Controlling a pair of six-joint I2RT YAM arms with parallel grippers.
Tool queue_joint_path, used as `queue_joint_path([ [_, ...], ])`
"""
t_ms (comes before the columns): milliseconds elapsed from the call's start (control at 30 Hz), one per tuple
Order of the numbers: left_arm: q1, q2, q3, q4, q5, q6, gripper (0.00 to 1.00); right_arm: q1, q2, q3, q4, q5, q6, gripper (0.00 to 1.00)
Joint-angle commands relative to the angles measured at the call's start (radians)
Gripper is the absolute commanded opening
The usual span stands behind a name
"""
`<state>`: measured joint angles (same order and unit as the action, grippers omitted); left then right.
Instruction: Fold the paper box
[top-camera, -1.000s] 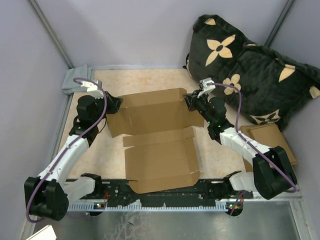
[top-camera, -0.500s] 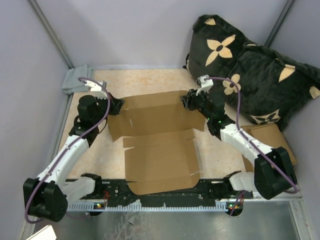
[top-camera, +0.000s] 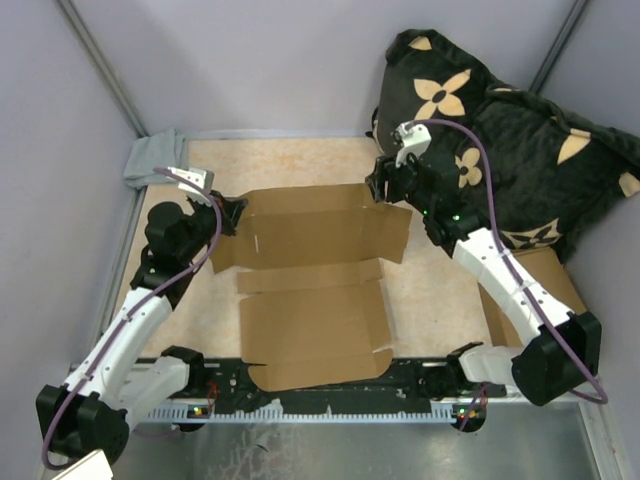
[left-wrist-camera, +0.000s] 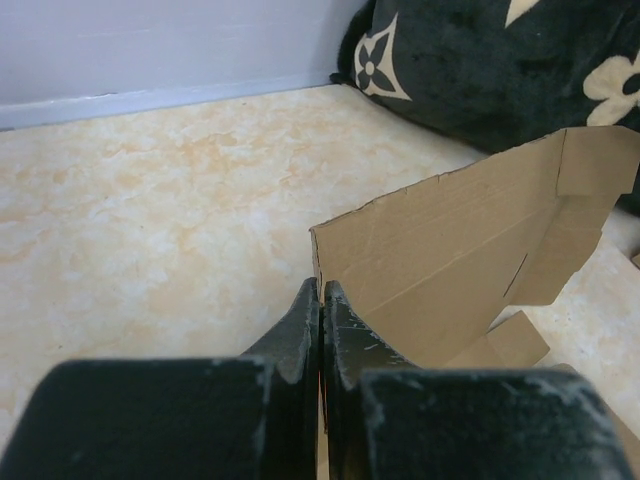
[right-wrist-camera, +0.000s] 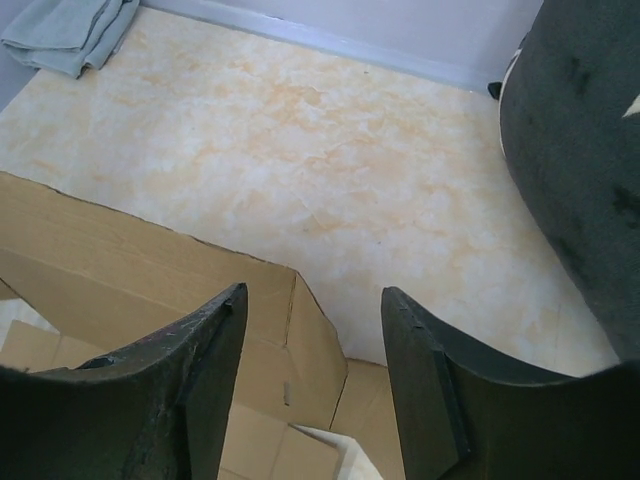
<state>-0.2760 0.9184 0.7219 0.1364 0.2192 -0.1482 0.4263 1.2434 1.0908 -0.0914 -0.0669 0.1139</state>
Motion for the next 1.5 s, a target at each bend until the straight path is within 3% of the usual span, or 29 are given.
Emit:
queue_joint_path([
  [0, -0.016, -0.047, -0.029, 0.071, 0.028, 0.065, 0.00, -0.004, 0.000, 0.137, -0.165, -0.022, -0.069, 0.58],
  [167, -0.030, -0.113, -0.097, 0.163, 0.038, 0.131, 0.00, -0.012, 0.070, 0.282, -0.327, -0.037, -0.096, 0.65],
  [367, -0.037, -0.169, -0.169, 0.266, 0.043, 0.162, 0.00, -0.012, 0.136, 0.408, -0.499, -0.117, -0.114, 0.66],
  [967, -0.041, -0.207, -0.211, 0.328, 0.094, 0.174, 0.00, -0.019, 0.250, 0.406, -0.505, -0.119, -0.210, 0.65],
  [1167, -0.043, -0.206, -0.212, 0.327, 0.079, 0.178, 0.00, -0.019, 0.280, 0.419, -0.538, -0.143, -0.198, 0.46],
  [1367, -0.043, -0.199, -0.207, 0.320, 0.067, 0.179, 0.00, -0.019, 0.227, 0.366, -0.496, -0.140, -0.156, 0.12],
  [1467, -0.042, -0.201, -0.198, 0.304, 0.045, 0.163, 0.09, -0.018, 0.205, 0.324, -0.453, -0.097, -0.125, 0.04],
])
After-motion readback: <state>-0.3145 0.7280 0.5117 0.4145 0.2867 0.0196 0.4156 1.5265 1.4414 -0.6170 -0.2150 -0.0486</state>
